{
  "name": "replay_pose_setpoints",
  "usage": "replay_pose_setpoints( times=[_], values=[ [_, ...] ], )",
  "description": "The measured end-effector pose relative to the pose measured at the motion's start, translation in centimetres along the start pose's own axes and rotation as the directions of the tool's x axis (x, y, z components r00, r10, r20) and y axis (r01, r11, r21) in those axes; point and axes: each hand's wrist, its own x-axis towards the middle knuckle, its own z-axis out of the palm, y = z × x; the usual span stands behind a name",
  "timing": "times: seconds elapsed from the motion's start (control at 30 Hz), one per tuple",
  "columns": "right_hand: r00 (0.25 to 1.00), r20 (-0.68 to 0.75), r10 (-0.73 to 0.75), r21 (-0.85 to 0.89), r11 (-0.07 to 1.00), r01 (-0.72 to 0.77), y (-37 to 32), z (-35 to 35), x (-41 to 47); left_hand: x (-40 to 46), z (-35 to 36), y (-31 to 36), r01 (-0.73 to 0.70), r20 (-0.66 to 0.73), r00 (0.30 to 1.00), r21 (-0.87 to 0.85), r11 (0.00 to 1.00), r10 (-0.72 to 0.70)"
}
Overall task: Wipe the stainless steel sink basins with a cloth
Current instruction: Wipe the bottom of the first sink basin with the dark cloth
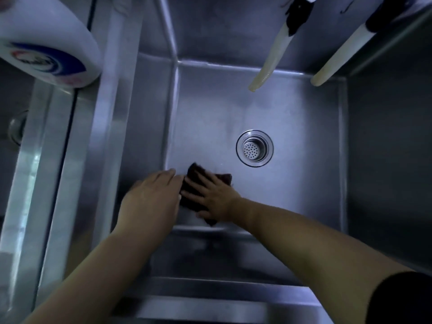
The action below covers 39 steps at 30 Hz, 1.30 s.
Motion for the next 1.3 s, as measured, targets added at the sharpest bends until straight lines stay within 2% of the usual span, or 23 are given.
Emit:
replay_pose_setpoints(
  times=[0.07,0.17,0.3,0.43,0.5,0.6,0.7,0.8,0.9,0.97,1.03,1.17,1.3],
  values=[
    [0.994,0.028,-0.109,-0.055,0.992,0.111,0.6,1.0,-3.5,-0.1,0.5,0.7,0.021,0.029,0.999,-0.025,0.999,-0.020],
    [0.995,-0.008,-0.104,-0.113,0.988,0.103,2.6,2.6,-9.3,0.0,0.9,2.0,0.072,0.073,0.995,-0.085,0.994,-0.066],
    [0.996,0.044,0.071,-0.064,0.996,-0.068,6.0,4.4,-15.6,0.7,0.7,4.0,0.069,0.084,0.995,-0.110,0.992,-0.060],
    [0.947,0.082,0.310,0.085,0.945,-0.316,9.0,5.1,-19.9,1.6,0.4,6.0,0.091,0.092,0.993,-0.141,0.986,-0.079],
    [0.883,0.074,0.464,0.175,0.865,-0.469,10.4,5.6,-21.1,2.1,0.1,7.0,0.122,0.104,0.989,-0.144,0.982,-0.107],
    [0.679,0.205,0.705,0.181,0.655,-0.734,11.3,6.1,-22.2,2.5,0.0,8.4,0.131,0.122,0.986,-0.146,0.981,-0.113],
    [0.537,0.248,0.806,0.105,0.529,-0.842,10.8,5.1,-22.3,2.6,-0.3,9.3,0.138,0.122,0.985,-0.157,0.978,-0.119],
    [0.476,0.292,0.830,0.071,0.477,-0.876,10.0,3.9,-22.9,2.4,-1.0,9.7,0.155,0.121,0.983,-0.174,0.972,-0.135],
    [0.470,0.406,0.783,0.132,0.459,-0.879,9.3,2.4,-24.0,1.6,-2.0,9.5,0.187,0.082,0.981,-0.206,0.961,-0.174],
    [0.497,0.494,0.713,0.279,0.412,-0.868,8.9,1.1,-24.8,0.7,-2.6,9.3,0.220,0.054,0.976,-0.244,0.945,-0.213],
    [0.539,0.515,0.667,0.374,0.391,-0.841,8.6,-0.7,-25.3,-0.4,-3.3,9.0,0.247,0.038,0.969,-0.258,0.934,-0.246],
    [0.616,0.387,0.686,0.528,0.383,-0.758,7.0,-5.2,-25.6,-3.3,-4.8,8.5,0.329,0.048,0.942,-0.341,0.881,-0.333],
    [0.673,0.185,0.716,0.714,0.372,-0.592,3.8,-10.5,-24.0,-6.2,-6.0,7.9,0.384,0.080,0.920,-0.361,0.850,-0.383]
  ],
)
